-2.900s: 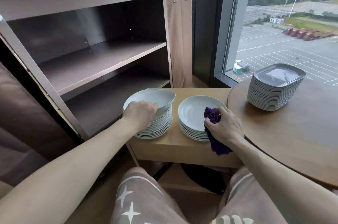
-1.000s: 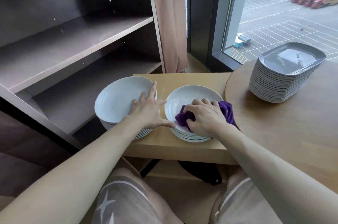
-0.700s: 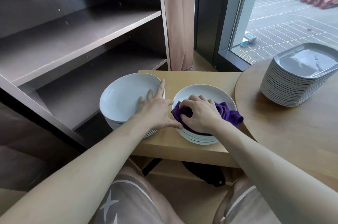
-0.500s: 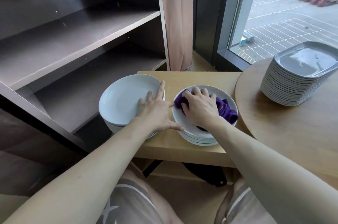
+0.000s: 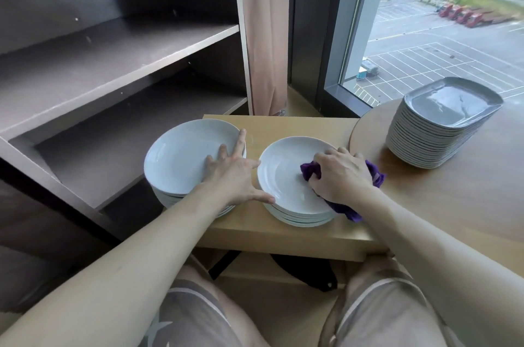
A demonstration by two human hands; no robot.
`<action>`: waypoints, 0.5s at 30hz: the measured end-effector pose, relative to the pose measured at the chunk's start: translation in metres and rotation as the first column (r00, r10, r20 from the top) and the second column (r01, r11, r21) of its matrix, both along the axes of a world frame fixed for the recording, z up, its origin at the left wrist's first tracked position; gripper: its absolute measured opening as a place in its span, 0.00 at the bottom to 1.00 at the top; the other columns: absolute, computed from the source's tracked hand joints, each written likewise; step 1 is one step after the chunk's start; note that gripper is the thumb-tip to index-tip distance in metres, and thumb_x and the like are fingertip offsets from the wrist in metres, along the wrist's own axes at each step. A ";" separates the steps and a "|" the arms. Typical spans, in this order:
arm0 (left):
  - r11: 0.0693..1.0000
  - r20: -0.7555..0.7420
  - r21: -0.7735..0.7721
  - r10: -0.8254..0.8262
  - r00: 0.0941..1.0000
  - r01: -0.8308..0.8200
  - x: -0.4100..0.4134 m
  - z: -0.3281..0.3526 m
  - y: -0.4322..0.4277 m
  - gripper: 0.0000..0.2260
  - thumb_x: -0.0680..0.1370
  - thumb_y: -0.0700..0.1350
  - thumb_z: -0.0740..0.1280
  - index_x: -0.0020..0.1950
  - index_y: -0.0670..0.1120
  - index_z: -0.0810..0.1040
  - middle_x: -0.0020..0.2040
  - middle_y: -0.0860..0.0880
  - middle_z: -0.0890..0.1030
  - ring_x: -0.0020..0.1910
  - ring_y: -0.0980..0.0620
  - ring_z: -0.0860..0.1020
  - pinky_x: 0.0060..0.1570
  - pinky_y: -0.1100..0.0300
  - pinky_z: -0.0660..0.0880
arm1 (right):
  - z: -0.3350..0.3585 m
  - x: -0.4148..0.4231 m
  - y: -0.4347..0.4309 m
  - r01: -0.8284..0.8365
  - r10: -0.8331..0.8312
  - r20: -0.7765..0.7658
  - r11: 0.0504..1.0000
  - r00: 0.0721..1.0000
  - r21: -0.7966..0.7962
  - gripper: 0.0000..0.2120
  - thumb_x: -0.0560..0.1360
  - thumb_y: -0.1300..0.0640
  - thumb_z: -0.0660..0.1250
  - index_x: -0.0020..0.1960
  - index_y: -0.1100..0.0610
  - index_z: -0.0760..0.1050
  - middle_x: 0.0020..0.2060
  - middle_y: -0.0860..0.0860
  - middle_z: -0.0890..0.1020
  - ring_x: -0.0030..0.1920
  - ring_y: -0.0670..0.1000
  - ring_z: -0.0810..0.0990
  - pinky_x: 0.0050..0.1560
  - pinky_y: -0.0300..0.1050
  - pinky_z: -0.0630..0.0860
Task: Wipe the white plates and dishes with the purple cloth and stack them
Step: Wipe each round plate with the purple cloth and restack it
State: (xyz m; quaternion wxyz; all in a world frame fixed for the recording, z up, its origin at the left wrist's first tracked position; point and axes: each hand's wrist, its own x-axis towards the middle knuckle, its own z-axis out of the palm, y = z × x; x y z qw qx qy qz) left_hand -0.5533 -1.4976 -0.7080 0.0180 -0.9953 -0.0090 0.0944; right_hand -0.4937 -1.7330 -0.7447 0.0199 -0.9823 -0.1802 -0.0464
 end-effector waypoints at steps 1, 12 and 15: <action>1.000 -0.002 0.002 0.003 1.000 -0.003 0.000 0.000 0.000 0.47 0.61 0.81 0.68 0.76 0.63 0.69 0.83 0.50 0.33 0.78 0.38 0.57 0.70 0.38 0.66 | 0.002 -0.004 -0.002 -0.030 0.030 -0.043 0.999 0.999 0.017 0.12 0.77 0.41 0.59 0.50 0.47 0.76 0.49 0.46 0.77 0.56 0.54 0.74 0.48 0.51 0.61; 1.000 0.005 0.018 0.007 1.000 -0.007 0.001 -0.003 0.001 0.48 0.59 0.82 0.67 0.76 0.64 0.70 0.83 0.51 0.33 0.77 0.38 0.58 0.68 0.40 0.67 | 0.017 -0.023 0.031 -0.150 0.213 -0.384 0.971 0.899 0.186 0.05 0.73 0.47 0.64 0.48 0.41 0.76 0.47 0.43 0.75 0.53 0.52 0.72 0.52 0.50 0.65; 1.000 0.011 0.015 0.004 1.000 -0.004 0.002 -0.005 0.001 0.47 0.59 0.81 0.69 0.75 0.64 0.71 0.83 0.50 0.34 0.77 0.37 0.58 0.68 0.40 0.67 | 0.014 -0.020 0.041 -0.140 0.216 -0.383 0.967 0.898 0.215 0.07 0.73 0.49 0.63 0.49 0.42 0.76 0.47 0.44 0.76 0.52 0.52 0.72 0.50 0.50 0.65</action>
